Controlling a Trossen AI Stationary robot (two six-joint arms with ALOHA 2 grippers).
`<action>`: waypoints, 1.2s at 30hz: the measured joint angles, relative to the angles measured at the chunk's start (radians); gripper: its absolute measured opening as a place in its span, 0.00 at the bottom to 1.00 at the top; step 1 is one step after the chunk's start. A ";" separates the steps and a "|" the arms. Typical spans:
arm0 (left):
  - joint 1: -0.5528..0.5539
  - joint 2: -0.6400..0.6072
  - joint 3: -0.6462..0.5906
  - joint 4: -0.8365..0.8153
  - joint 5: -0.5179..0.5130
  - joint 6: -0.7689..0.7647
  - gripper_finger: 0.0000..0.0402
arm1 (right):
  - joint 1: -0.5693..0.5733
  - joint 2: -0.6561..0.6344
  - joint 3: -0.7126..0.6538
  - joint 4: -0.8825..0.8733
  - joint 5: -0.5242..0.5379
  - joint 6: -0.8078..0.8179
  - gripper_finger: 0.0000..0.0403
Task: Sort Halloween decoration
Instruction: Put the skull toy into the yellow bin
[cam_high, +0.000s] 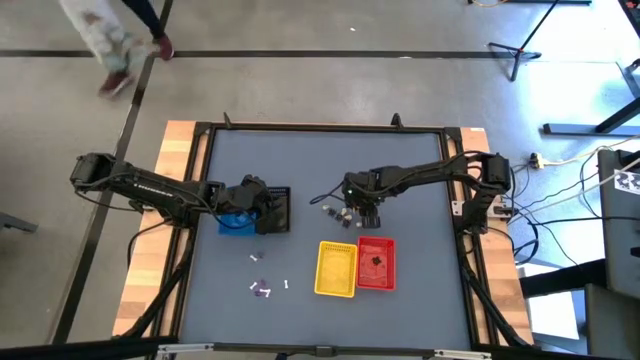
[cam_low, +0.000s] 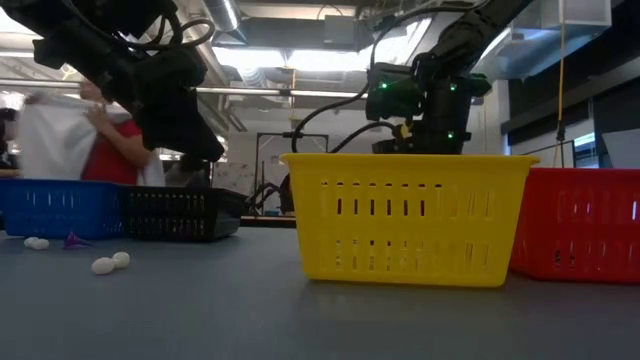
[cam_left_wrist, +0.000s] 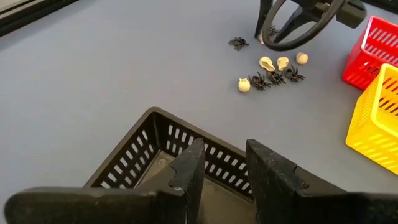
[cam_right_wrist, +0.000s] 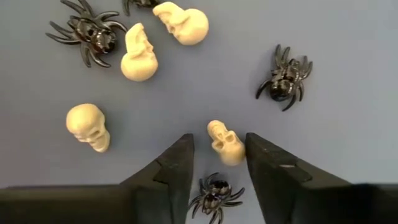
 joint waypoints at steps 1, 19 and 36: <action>0.000 0.000 0.000 0.000 0.000 0.000 0.27 | 0.000 0.000 0.000 0.000 -0.002 0.000 0.32; 0.000 0.000 0.000 0.000 0.000 0.000 0.27 | 0.003 0.010 0.053 -0.084 -0.014 0.013 0.15; 0.000 0.000 0.000 0.059 0.014 0.004 0.27 | 0.138 0.006 0.426 -0.295 -0.119 0.040 0.15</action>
